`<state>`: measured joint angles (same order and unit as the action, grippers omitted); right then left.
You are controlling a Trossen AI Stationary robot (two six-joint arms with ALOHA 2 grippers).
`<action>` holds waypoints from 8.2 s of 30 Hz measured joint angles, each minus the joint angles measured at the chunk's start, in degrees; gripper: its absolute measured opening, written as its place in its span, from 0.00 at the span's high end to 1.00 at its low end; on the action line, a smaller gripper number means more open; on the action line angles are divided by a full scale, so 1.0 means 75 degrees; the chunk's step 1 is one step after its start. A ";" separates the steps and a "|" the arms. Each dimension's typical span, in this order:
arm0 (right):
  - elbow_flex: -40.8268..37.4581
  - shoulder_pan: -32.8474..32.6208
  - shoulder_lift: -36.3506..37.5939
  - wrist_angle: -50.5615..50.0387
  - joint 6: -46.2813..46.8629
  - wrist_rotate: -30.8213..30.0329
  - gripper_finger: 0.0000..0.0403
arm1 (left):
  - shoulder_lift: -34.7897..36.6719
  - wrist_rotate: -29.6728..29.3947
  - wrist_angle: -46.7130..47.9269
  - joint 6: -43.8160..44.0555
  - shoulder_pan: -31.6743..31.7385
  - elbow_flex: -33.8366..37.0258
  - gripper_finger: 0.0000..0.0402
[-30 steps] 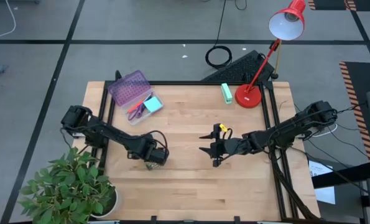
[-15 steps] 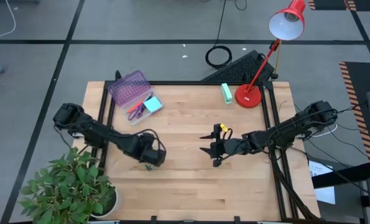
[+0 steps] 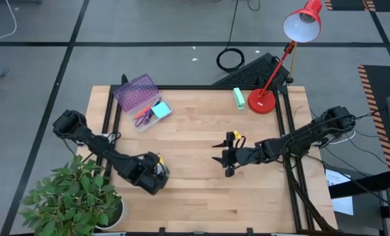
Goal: Pack school essentials
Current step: Put the crayon box into the purple supply box
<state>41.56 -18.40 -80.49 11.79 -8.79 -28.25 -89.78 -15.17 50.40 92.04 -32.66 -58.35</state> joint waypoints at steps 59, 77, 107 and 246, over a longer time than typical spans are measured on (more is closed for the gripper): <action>0.0000 -0.0008 0.0003 -0.0463 0.0195 -0.0020 0.47 | -0.0225 -0.0155 -0.1744 -0.2273 0.2246 0.0503 0.06; 0.0000 -0.0001 0.0003 -0.0368 0.0197 -0.0026 0.47 | -0.0711 -0.0436 -0.0801 -0.0657 0.2519 -0.0294 0.06; -0.0006 0.0007 0.0003 -0.0408 0.0213 -0.0027 0.47 | -0.1183 0.0073 -0.0279 -0.1375 0.2758 -0.0778 0.06; -0.0615 0.0106 0.0003 0.0560 -0.0056 0.0000 0.47 | -0.2267 0.0014 0.1892 0.0144 0.2559 -0.2160 0.67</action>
<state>36.95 -17.61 -80.47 15.99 -9.21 -28.25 -106.78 -15.07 64.58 93.12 -13.46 -74.55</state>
